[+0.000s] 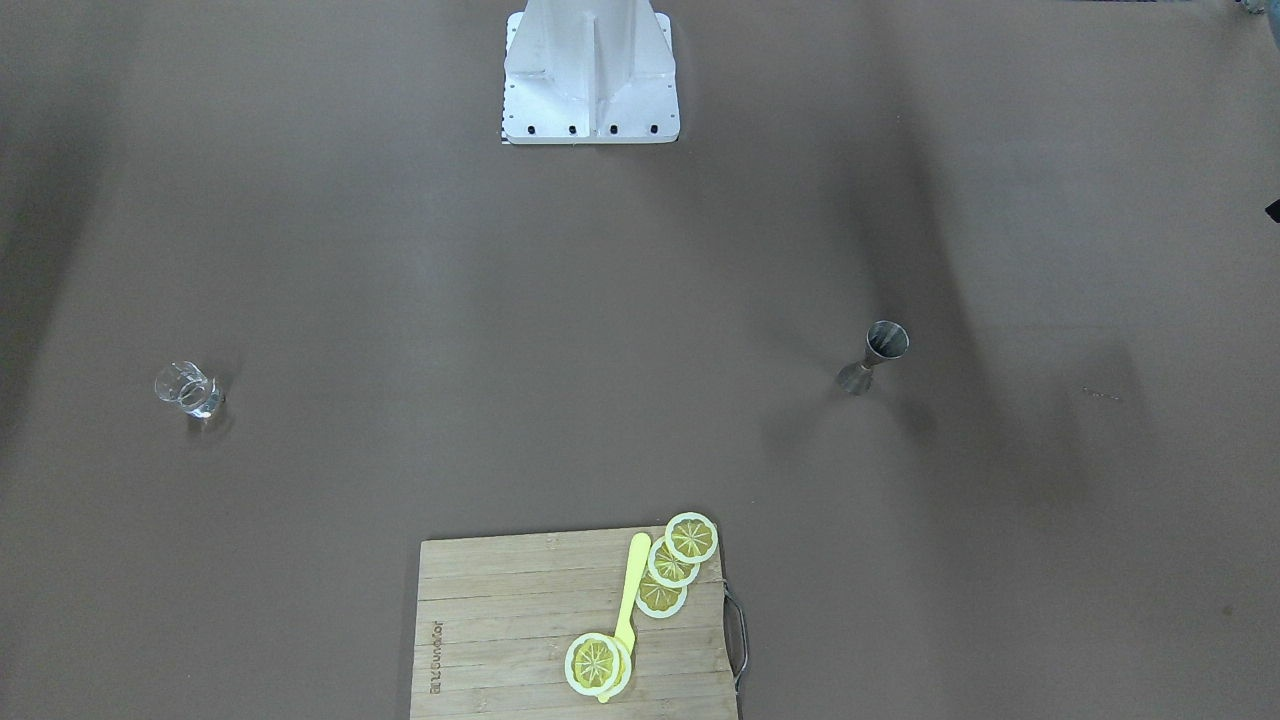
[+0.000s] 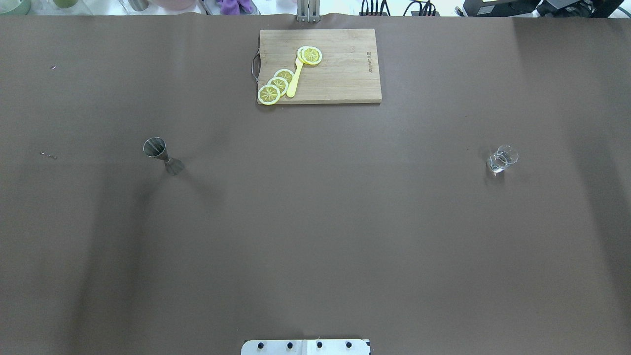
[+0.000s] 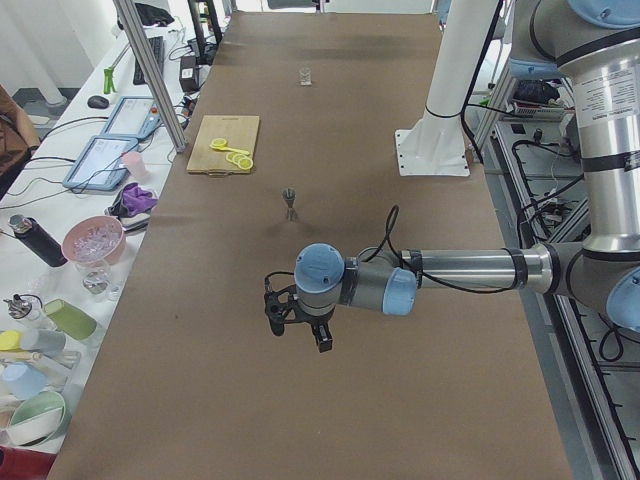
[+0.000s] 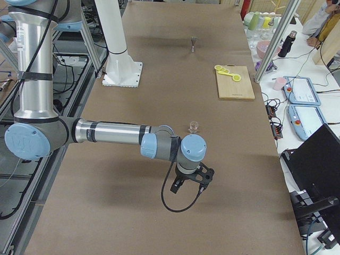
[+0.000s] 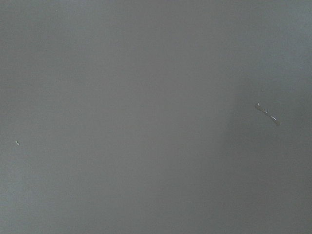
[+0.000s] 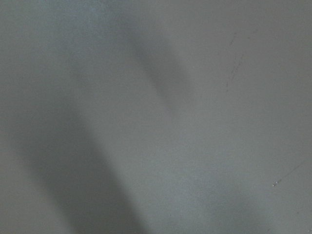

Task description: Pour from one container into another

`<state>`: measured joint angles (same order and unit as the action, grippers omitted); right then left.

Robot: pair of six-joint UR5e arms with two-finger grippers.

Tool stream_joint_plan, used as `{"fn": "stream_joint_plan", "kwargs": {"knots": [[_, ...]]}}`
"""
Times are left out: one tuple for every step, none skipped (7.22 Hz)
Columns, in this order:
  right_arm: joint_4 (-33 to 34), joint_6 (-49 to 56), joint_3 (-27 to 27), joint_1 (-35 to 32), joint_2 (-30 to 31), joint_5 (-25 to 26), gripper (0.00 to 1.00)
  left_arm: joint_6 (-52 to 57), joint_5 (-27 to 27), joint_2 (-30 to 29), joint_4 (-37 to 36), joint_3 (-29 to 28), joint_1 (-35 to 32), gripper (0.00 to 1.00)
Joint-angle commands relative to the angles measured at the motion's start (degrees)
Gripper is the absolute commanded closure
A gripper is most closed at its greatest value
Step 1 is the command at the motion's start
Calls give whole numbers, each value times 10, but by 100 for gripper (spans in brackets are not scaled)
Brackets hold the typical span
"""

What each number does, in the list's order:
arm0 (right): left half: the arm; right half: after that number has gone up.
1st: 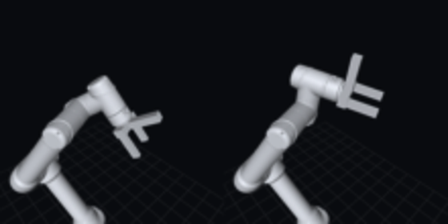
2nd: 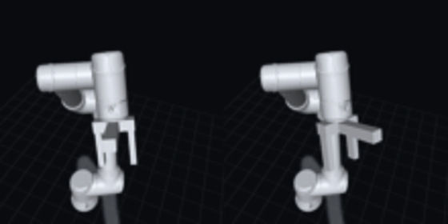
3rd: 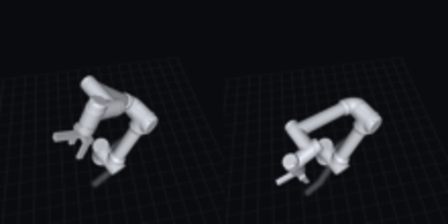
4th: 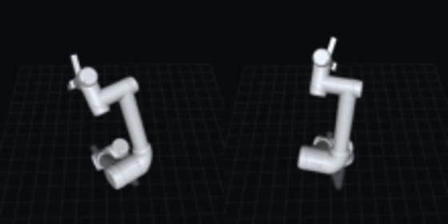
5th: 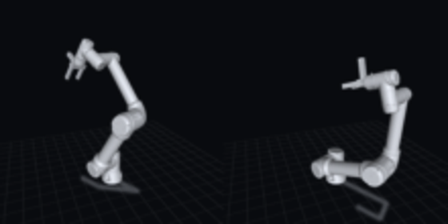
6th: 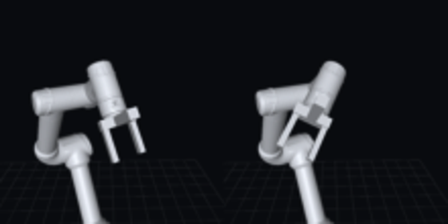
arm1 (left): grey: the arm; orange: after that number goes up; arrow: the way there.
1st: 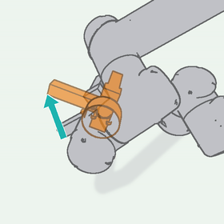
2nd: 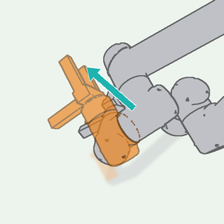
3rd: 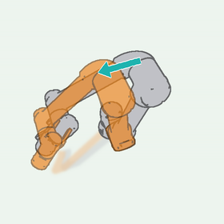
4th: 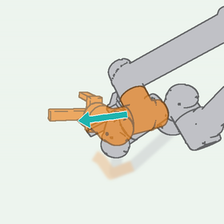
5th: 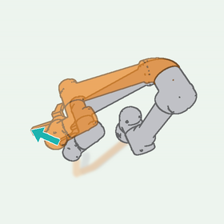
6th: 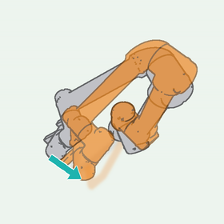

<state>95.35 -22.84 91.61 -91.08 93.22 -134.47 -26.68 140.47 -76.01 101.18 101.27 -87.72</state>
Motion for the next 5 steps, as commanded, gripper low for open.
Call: {"fn": "stream_joint_plan", "kwargs": {"knots": [[-2, 16, -9, 2, -3, 1, 0, -1, 2, 0, 0, 2, 0, 2], [-2, 77, -11, 2, -2, 2, 0, -1, 2, 0, 0, 2, 0, 2], [-2, 139, -10, 2, -1, 3, 0, -1, 2, 0, 0, 2, -1, 2], [-2, 169, -8, 2, 0, 4, 0, -1, 2, 0, 0, 2, 0, 2], [-2, 188, -6, 2, -9, 7, 0, -1, 2, 0, 0, 2, -1, 2]]}}
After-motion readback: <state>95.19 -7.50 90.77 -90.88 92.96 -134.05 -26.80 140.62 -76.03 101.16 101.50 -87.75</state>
